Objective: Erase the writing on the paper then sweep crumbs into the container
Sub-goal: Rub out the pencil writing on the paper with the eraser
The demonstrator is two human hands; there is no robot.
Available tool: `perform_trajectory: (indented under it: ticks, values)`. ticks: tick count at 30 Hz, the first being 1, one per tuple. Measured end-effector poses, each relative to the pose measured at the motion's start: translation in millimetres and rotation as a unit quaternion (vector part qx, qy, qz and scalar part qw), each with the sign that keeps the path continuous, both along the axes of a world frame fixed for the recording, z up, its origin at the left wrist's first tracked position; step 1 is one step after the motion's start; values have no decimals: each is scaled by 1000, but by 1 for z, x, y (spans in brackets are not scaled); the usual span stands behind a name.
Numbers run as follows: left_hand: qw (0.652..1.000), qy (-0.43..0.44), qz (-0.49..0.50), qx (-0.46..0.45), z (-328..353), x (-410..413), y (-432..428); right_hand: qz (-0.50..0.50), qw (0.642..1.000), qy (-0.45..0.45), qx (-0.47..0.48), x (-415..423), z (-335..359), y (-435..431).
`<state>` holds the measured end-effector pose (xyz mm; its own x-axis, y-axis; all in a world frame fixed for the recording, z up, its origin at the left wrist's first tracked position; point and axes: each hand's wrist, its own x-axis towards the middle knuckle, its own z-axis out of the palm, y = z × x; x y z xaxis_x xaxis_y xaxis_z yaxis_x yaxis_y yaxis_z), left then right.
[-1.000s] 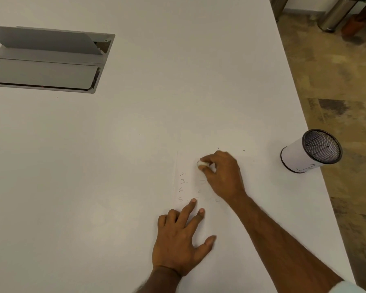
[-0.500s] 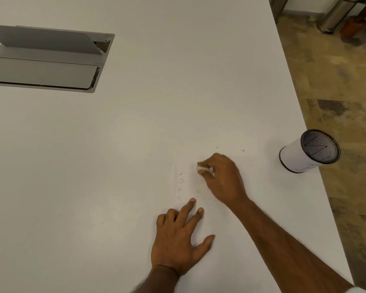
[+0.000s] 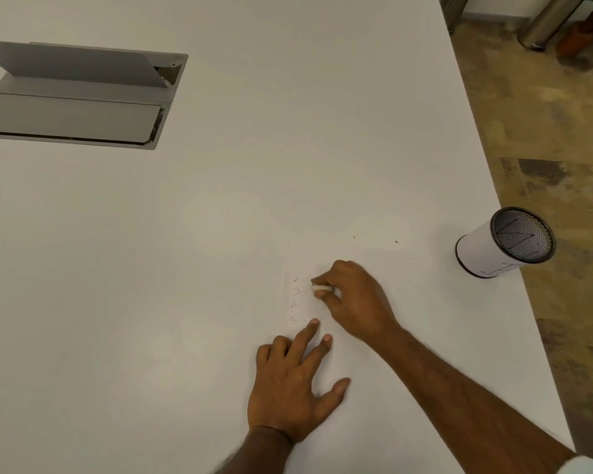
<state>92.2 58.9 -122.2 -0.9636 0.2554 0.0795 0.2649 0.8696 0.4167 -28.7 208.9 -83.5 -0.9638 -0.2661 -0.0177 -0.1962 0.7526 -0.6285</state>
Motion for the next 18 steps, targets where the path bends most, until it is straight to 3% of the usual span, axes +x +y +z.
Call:
perform_trajectory:
  ticks: [3,8,11,14,18]
  values:
    - [1000,-4,2,-1,0,1,0,-44,997,57,32,-18,-3,3]
    - [1000,-7,5,1,-2,1,0,-111,993,39,18,-33,-4,-4]
    - [1000,2,-1,3,-1,1,0,-52,997,-12,-49,-11,-3,-13]
    - [1000,3,-5,-6,-1,-1,0,53,998,-10,-18,1,-3,-22]
    - [1000,4,5,-18,-2,0,0,-13,999,35,15,-24,-2,-25]
